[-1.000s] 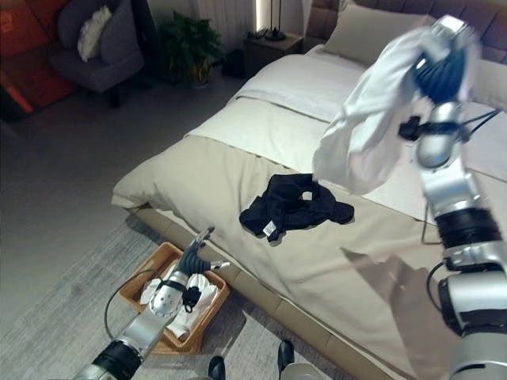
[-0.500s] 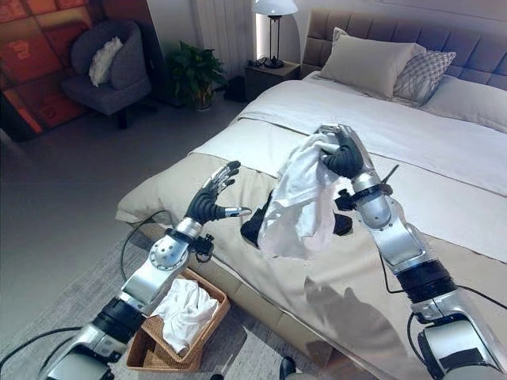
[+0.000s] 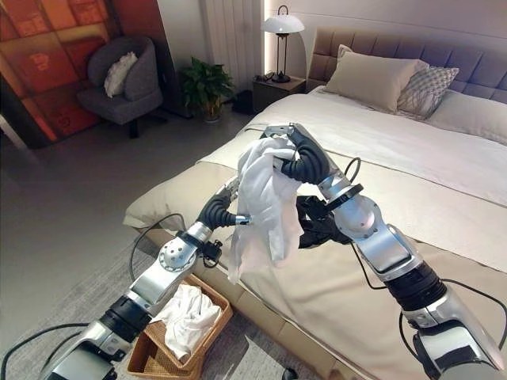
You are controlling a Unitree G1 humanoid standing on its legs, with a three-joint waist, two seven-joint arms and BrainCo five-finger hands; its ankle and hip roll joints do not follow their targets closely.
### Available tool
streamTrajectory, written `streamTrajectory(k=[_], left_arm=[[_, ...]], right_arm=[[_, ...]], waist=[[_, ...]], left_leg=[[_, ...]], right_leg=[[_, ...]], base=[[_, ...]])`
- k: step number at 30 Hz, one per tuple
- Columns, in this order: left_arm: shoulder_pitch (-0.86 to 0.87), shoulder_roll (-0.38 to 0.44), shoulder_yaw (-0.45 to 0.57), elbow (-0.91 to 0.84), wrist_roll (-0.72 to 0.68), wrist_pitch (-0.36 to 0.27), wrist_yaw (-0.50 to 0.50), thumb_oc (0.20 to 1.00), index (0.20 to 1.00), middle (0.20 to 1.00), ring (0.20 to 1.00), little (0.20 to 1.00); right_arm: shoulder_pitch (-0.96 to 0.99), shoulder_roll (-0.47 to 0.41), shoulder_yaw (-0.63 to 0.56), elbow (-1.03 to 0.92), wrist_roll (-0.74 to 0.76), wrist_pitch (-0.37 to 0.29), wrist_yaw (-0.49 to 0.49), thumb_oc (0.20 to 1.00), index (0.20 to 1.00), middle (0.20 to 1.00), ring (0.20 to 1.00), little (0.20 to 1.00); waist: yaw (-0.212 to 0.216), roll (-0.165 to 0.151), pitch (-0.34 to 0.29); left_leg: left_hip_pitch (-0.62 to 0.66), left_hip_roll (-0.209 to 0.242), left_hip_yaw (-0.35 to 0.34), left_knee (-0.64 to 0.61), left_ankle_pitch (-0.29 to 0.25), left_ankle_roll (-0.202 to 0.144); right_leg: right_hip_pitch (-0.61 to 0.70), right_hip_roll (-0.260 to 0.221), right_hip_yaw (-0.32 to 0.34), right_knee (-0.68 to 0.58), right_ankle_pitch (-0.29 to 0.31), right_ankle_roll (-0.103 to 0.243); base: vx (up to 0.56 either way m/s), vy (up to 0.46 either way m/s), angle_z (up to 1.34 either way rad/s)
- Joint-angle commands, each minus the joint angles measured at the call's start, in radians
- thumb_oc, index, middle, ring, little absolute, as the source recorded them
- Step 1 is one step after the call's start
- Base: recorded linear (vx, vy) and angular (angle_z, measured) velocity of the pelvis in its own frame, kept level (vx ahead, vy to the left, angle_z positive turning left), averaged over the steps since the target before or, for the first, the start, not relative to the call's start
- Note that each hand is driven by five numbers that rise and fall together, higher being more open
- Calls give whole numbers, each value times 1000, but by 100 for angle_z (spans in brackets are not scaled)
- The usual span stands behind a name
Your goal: Pick up clothes into the bucket
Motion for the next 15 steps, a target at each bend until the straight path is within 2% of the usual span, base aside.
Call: streamTrajectory(k=[1, 5, 11, 12, 14, 15], left_arm=[[-133, 15, -78, 25, -152, 3, -91, 1000, 1000, 1000, 1000, 1000], [-150, 28, -94, 26, -166, 12, -99, 1000, 1000, 1000, 1000, 1000], [-141, -29, -98, 69, -259, 27, -124, 1000, 1000, 1000, 1000, 1000], [-115, -55, -98, 77, -336, 46, -148, 1000, 1000, 1000, 1000, 1000], [-109, -62, -96, 79, -355, 49, -156, 1000, 1000, 1000, 1000, 1000], [-93, -75, -98, 76, -417, 69, -183, 1000, 1000, 1000, 1000, 1000]], right_arm=[[-146, 47, 12, -55, 67, -65, -3, 200, 200, 200, 200, 200], [-146, 50, 19, -72, 75, -61, 5, 200, 200, 200, 200, 200], [-139, 93, 28, -104, 100, -62, 20, 200, 200, 200, 200, 200], [-139, 103, 35, -106, 108, -67, 22, 200, 200, 200, 200, 200], [-135, 109, 36, -106, 113, -66, 25, 200, 200, 200, 200, 200], [-132, 113, 39, -105, 120, -65, 32, 200, 200, 200, 200, 200]], waist=[[-7, -40, -39], [-10, -40, -35], [-15, -38, -31], [-17, -37, -29], [-18, -36, -29], [-21, -35, -28]], left_leg=[[-9, -45, 14, 57, -70, 15], [-9, -47, 14, 57, -69, 15], [-10, -50, 14, 56, -70, 19], [0, -50, 18, 55, -80, 19], [1, -49, 21, 56, -81, 20], [1, -50, 24, 56, -82, 21]], right_leg=[[32, -63, -28, 72, -73, 70], [32, -65, -27, 74, -72, 70], [28, -69, -22, 75, -69, 71], [35, -67, -15, 72, -74, 73], [33, -67, -11, 72, -74, 73], [30, -68, -7, 72, -72, 73]], base=[[-1, 16, -8], [2, 6, -3], [6, 2, 0], [34, 12, -3], [18, 14, -7], [0, 11, -8]])
